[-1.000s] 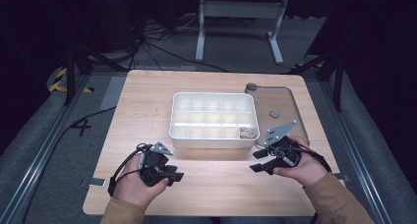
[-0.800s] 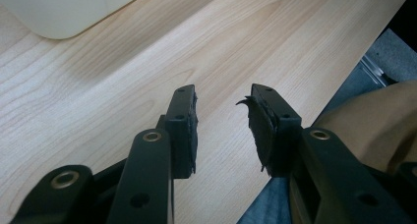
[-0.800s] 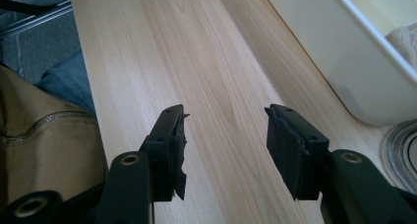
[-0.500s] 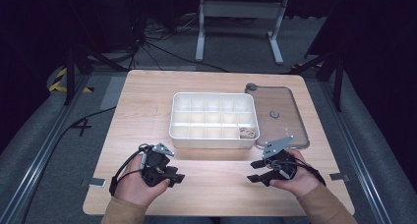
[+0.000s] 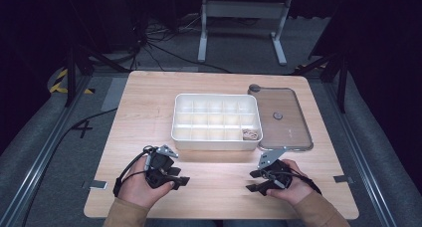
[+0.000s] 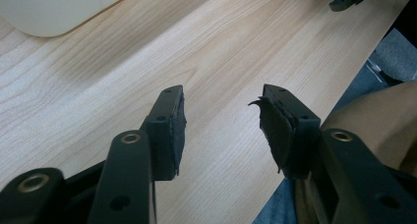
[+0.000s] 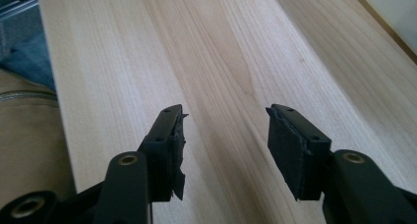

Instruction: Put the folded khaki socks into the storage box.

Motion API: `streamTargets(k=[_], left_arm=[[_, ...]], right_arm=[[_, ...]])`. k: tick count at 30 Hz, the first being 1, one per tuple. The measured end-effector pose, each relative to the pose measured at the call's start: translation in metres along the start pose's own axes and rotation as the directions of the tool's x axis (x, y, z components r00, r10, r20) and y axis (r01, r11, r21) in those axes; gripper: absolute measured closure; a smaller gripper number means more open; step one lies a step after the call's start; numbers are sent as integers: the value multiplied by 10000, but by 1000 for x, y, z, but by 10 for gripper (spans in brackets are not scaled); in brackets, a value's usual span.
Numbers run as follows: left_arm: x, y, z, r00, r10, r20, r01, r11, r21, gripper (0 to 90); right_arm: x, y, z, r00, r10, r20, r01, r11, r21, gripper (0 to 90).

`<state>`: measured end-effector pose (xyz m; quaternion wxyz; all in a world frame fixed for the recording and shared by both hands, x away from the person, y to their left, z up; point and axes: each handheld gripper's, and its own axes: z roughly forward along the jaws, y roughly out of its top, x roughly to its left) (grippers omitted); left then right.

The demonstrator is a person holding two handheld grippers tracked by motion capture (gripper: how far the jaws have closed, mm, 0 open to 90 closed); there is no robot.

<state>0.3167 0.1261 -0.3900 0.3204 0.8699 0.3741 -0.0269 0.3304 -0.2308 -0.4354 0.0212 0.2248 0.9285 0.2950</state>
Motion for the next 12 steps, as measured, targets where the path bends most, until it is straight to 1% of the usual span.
streamTargets(k=[2, 5, 7, 8, 9, 11, 12], left_arm=[[1, 0, 1, 10000, -40, 4, 40, 10000, 6, 512], [2, 0, 2, 10000, -64, 21, 64, 10000, 27, 499], [3, 0, 4, 9999, -105, -11, 105, 9999, 27, 494], [4, 0, 6, 10000, -59, -71, 59, 10000, -39, 490], [5, -1, 8, 9999, -97, -69, 97, 9999, -87, 489], [7, -1, 11, 10000, 23, 84, -21, 9998, -212, 487], [8, -2, 14, 9996, 21, 277, -7, 9988, -495, 481]], right_arm=[[0, -3, 2, 9999, 0, 117, -1, 10000, 46, 476], [0, -5, 5, 9999, 12, 156, -13, 10000, 69, 469], [0, -7, 5, 9993, -57, 375, 54, 10000, 82, 468], [0, -8, 5, 9989, -71, 456, 69, 10000, 64, 468], [0, -8, 5, 9989, -39, 468, 40, 10000, -13, 468], [1, -11, 6, 9983, -32, 590, 40, 9999, -151, 466], [1, -11, 6, 9982, -59, 597, 67, 9999, -142, 466]])
